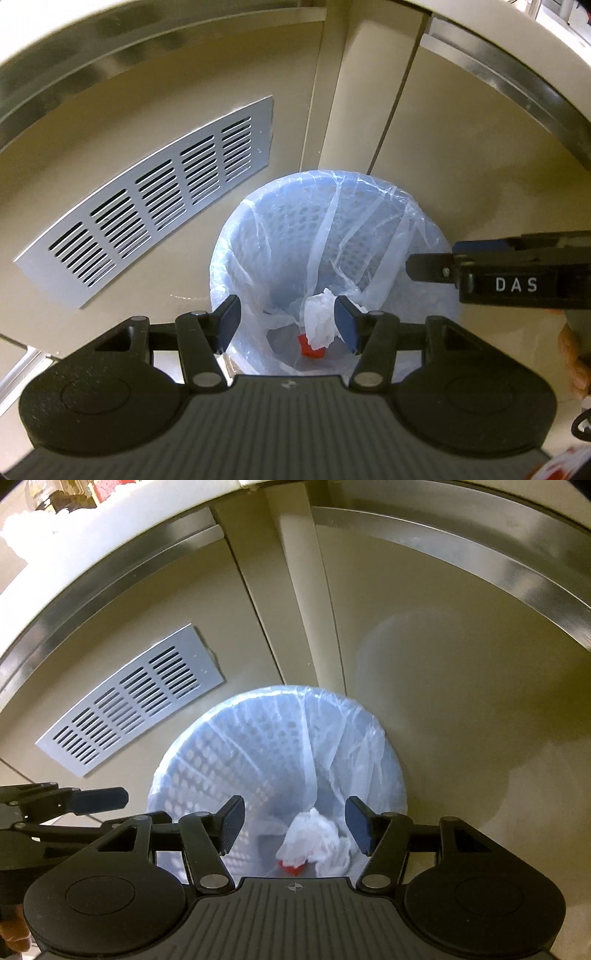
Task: Collect trash
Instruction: 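Raise both open grippers from the bin back toward the counter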
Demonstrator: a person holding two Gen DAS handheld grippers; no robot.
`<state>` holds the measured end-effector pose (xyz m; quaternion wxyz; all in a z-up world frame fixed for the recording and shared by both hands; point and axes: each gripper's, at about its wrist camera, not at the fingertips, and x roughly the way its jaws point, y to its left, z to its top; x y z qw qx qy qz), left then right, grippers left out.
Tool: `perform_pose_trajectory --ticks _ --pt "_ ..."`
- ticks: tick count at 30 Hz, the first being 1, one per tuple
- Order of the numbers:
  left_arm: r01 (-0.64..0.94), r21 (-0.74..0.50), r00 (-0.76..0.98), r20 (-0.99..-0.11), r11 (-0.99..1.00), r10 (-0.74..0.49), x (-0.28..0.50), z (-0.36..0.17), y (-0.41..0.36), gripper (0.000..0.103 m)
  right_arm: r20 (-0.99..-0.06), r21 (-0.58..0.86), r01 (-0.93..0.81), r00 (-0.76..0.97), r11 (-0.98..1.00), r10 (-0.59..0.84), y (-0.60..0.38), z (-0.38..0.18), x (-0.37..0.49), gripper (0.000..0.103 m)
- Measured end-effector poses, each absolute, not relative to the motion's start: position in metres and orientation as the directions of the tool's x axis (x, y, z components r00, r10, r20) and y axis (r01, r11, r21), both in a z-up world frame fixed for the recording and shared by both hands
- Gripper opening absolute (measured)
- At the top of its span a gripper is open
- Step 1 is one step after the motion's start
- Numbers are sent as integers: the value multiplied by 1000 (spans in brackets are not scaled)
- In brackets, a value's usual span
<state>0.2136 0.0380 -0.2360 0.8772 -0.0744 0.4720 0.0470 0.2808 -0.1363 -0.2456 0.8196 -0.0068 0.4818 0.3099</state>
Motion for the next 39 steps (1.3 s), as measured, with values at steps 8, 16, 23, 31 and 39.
perform_pose_trajectory --ticks 8,16,23,31,39 --pt "-158 -106 569 -822 982 2 192 -204 41 53 -793 302 -505 338 809 507 -144 -218 265 60" --pt "-155 -112 588 -809 982 0 170 -160 40 53 -775 334 -519 324 787 543 -154 -170 247 61" --pt "-158 -115 623 -782 981 9 149 -115 44 53 -755 360 -525 322 771 572 -166 -124 230 62" --pt "-187 -114 680 -732 976 45 130 -72 46 53 -716 366 -523 371 770 592 -182 -81 223 69" --pt "-226 -103 739 -666 969 101 135 -37 53 54 -666 349 -499 464 793 585 -204 -46 248 74"
